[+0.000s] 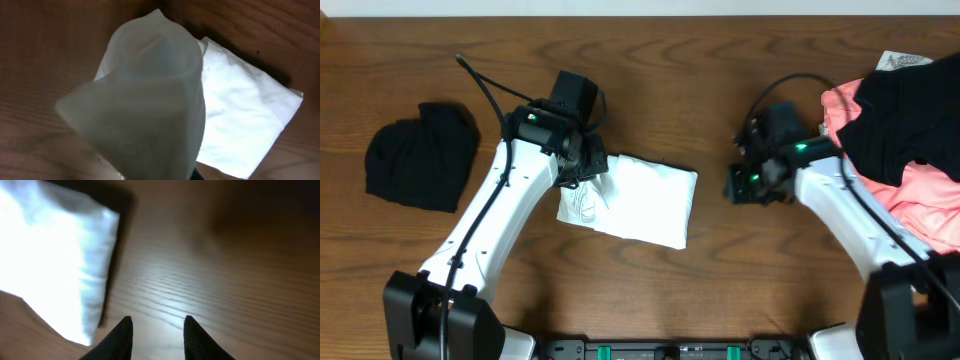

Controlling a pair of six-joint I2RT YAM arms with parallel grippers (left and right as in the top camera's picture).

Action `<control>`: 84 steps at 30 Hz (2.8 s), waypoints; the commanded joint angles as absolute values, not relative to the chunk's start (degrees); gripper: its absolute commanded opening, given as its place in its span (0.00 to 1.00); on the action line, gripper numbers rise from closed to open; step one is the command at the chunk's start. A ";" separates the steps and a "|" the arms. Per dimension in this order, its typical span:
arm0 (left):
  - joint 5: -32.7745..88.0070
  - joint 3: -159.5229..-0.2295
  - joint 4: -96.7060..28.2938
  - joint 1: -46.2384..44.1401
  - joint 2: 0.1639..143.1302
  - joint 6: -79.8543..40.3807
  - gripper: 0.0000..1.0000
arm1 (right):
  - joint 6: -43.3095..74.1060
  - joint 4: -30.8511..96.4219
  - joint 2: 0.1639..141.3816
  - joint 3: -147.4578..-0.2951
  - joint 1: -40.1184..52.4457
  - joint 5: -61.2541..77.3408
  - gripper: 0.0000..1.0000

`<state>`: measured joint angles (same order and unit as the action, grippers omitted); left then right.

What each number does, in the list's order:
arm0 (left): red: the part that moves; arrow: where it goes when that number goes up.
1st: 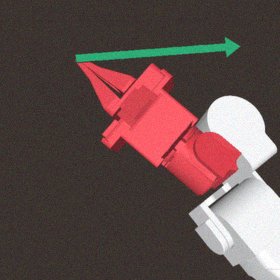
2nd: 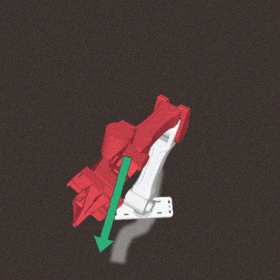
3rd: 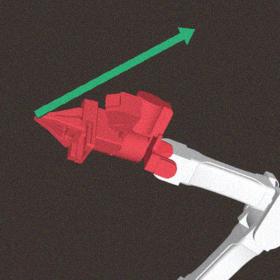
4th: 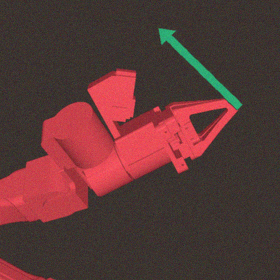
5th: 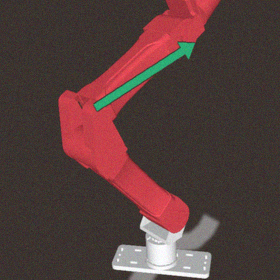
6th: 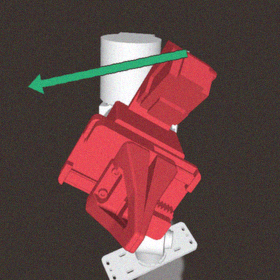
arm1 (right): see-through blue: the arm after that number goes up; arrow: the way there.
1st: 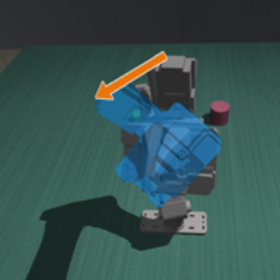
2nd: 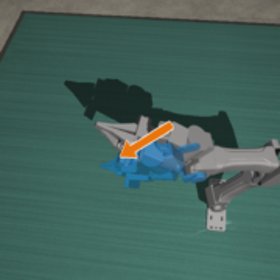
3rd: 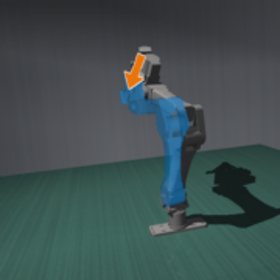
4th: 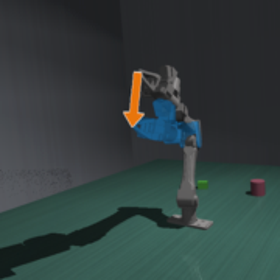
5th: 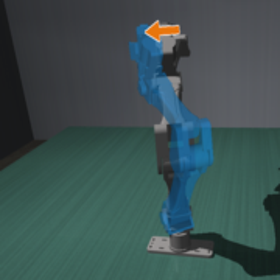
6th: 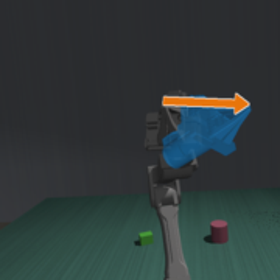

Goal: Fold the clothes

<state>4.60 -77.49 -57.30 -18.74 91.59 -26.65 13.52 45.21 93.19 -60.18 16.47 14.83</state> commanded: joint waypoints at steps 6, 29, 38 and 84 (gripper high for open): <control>3.79 -79.00 -58.08 -18.55 90.52 -24.01 0.06 | 18.31 40.95 100.07 -59.22 22.57 17.32 0.31; 8.54 -81.19 -60.42 -21.50 90.52 -22.83 0.06 | 21.87 33.78 106.41 -59.22 26.87 19.97 0.30; 8.51 -83.81 -62.85 -27.35 90.56 -22.76 0.06 | 21.89 33.54 106.41 -59.22 26.85 19.99 0.30; 8.38 -83.46 -59.96 -40.49 95.18 -24.34 0.17 | 19.68 42.50 98.59 -63.13 17.91 16.51 0.28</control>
